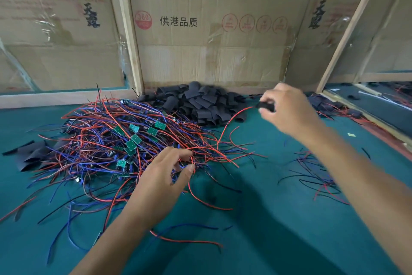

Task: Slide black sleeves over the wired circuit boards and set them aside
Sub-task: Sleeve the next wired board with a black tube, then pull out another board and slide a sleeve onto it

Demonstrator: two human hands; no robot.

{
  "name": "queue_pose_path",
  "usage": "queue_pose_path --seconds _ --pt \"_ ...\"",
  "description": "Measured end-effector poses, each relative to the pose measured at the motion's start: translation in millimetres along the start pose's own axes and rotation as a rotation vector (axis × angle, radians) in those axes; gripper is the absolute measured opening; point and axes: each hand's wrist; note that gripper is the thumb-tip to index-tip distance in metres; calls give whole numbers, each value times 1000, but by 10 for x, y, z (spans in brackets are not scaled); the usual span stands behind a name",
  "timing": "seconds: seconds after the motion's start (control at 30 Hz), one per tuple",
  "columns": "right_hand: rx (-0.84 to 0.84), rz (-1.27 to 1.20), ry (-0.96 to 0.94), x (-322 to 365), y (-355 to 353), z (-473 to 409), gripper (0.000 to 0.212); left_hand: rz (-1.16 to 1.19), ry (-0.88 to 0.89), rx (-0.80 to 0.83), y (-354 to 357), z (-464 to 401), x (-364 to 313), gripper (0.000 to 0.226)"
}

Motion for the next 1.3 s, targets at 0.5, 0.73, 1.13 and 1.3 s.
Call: queue_pose_path --seconds 0.5,0.73,1.13,1.3 --pt "499 230 314 -347 620 -764 33 -142 80 36 21 12 56 24" --pt "597 94 2 325 1177 -659 54 -192 106 39 28 26 12 21" --pt "427 144 99 403 1155 -541 34 -217 121 49 14 17 40 16" --pt "156 -237 207 698 610 -94 26 -92 54 -52 7 -21 73 18"
Point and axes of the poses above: each hand's wrist, its own z-axis away from the middle knuckle, its own y-axis out of the palm, x = y × z, and after that the axes turned 9 degrees about z, right-handed
